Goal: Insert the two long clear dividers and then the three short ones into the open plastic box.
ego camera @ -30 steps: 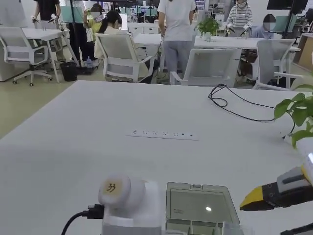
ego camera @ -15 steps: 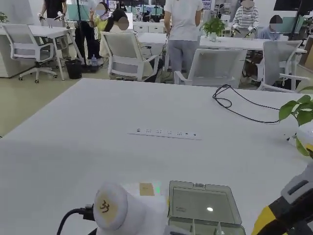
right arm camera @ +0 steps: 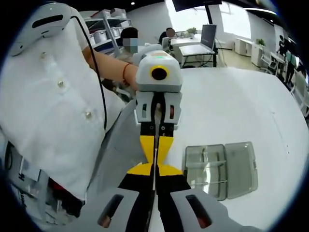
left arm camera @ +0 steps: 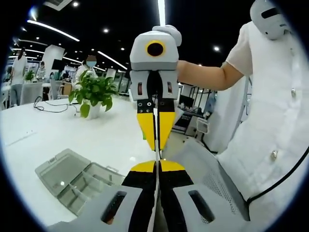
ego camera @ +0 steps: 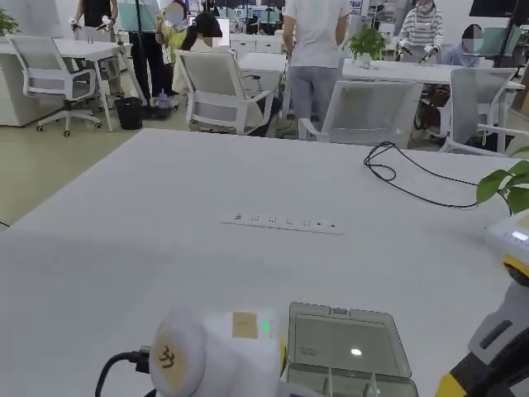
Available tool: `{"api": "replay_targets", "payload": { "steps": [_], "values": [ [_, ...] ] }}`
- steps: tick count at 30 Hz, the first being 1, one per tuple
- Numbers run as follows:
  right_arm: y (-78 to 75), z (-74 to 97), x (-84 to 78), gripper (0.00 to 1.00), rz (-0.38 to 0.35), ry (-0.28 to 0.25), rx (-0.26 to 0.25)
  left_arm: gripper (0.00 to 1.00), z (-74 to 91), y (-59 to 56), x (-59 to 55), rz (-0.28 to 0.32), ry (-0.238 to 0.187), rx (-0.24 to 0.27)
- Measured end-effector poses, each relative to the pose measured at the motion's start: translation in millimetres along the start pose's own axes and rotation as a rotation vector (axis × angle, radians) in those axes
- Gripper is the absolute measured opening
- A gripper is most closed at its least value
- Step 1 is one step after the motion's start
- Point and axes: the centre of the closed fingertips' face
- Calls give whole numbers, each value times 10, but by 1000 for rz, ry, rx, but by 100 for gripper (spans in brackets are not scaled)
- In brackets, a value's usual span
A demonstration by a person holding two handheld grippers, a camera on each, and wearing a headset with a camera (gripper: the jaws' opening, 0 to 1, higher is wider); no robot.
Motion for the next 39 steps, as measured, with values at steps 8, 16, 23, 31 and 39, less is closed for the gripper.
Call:
{"api": "replay_targets", "payload": {
  "steps": [8, 16, 23, 31, 39],
  "values": [
    [10, -10, 20, 3, 3, -7, -2, 0, 6, 6, -5, -12, 6, 7],
    [-43, 5, 3, 3, 3, -12, -15, 0, 12, 32, -9, 1, 5, 15],
    [-85, 35, -6, 3, 1, -18, -23, 0, 32, 74, -51, 8, 17, 33],
    [-131, 92, 27, 3, -6, -32, -50, 10, 79, 150, -106, 29, 21, 70],
    [-248, 160, 34, 3, -28, -44, -103, 23, 183, 299, -224, 33, 43, 145]
  ]
}}
Point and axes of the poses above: the centre of the closed fingertips' face, and the gripper's own axes: z roughly backward along the fingers, y roughly to its left, x roughly out of its top, and after that the axes turned 14 degrees about y, right-handed
